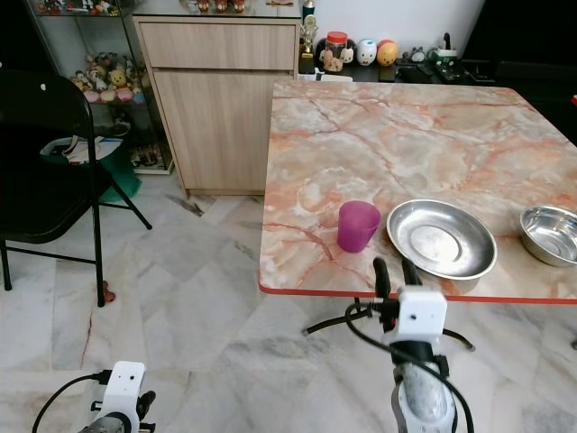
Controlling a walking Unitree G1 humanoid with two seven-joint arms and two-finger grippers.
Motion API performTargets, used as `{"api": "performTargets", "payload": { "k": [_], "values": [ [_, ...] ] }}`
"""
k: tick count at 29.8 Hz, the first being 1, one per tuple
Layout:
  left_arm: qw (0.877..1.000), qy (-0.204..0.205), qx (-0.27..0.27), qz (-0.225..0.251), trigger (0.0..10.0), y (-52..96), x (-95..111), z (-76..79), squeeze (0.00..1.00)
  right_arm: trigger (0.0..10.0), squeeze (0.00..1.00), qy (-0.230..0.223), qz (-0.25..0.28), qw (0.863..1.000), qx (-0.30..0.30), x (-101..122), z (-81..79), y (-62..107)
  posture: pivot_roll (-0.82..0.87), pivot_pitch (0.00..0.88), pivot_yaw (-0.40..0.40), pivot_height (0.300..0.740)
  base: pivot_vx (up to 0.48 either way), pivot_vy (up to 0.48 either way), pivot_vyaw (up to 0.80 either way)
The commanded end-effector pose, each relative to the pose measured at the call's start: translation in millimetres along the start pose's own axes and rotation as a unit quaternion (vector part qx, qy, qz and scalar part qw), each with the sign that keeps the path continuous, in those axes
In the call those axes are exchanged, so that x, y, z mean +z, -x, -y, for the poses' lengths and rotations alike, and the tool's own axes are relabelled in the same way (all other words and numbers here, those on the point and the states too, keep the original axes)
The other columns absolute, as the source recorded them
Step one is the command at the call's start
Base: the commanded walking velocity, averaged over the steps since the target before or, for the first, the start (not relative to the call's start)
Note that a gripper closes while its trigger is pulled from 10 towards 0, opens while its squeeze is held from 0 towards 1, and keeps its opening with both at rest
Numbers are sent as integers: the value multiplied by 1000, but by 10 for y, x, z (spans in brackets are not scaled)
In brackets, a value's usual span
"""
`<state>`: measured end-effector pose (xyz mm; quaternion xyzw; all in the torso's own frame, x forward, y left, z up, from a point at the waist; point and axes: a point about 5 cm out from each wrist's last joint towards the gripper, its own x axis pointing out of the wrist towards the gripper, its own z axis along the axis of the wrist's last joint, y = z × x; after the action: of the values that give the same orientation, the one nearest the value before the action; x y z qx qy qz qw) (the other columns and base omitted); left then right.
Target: Setting the table
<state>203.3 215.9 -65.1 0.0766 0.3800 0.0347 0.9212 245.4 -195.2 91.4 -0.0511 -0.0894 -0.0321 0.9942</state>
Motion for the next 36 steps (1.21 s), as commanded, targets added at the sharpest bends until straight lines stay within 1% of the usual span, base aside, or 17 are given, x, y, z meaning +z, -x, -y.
{"api": "performTargets", "payload": {
  "k": [1,4,7,21,25,32,36],
  "values": [
    [1000,3,5,0,10000,0,-3,5,0,10000,0,3,7,1000,-12,57,81,-31,39,0,-55,724,0,-386,0],
    [1000,9,7,2,10000,0,1,7,0,10000,0,-1,14,1000,-10,98,74,-83,40,0,-58,724,0,-386,0],
    [1000,9,6,1,10000,2,-5,13,0,10000,0,-2,15,1000,0,123,32,-123,40,0,-65,724,0,-385,0],
    [1000,3,-1,3,10000,0,2,50,0,10000,0,-6,17,1000,-1,164,31,-129,41,0,-63,724,0,-318,0],
    [1000,16,3,6,10000,-17,50,48,0,10000,0,-9,14,1000,-9,168,71,-169,40,0,-68,724,0,0,0],
    [1000,20,8,8,10000,-22,69,24,0,10000,0,-17,2,1000,-19,147,112,-198,42,0,-68,724,0,0,0],
    [1000,26,11,11,10000,-23,79,4,0,10000,0,-31,-9,999,-37,113,144,-204,47,0,-66,724,0,0,0]
  ]
}}
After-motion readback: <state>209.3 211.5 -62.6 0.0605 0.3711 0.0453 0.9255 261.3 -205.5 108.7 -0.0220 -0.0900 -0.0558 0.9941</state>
